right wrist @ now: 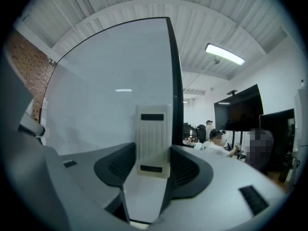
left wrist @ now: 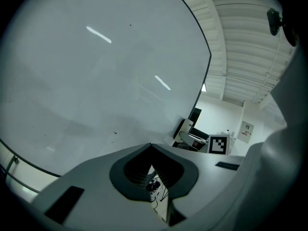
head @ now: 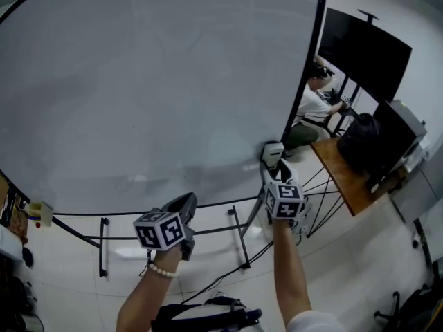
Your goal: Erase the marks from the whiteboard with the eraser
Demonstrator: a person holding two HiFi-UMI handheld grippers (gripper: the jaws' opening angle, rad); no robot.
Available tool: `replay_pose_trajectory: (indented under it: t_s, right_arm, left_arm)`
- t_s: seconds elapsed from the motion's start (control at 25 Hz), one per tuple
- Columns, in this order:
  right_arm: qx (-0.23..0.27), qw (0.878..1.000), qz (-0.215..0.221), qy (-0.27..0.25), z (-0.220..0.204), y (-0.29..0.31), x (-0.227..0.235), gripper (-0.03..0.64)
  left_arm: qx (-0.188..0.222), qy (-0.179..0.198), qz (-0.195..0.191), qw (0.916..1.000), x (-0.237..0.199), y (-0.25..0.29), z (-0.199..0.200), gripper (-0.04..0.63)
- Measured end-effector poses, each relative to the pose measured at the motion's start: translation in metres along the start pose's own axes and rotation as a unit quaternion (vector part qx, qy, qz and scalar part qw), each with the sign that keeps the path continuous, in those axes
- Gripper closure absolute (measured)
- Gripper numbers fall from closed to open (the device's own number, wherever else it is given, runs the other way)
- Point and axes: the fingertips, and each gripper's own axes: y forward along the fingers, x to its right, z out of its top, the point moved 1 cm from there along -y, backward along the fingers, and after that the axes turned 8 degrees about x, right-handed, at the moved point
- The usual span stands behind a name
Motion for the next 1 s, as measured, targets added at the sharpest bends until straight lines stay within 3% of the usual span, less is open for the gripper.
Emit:
replay_pose_trajectory:
  t_s: [0.52,1.0]
  right_arm:
    - [-0.042,0.999,-0.008,0.024,-0.079,0.000,0.005,0.362]
    - [-0.036,0.998,-0.011,0.043,-0.090,0.005,-0.115,0.362]
  left_arm:
    - [-0.011,-0.008,0.035,0.9993,-0.032,-0.014,-0.013,0.607]
    - [0.001,0.009,0.084,0.9964,-0.093,-0.067,-0.009,0.606]
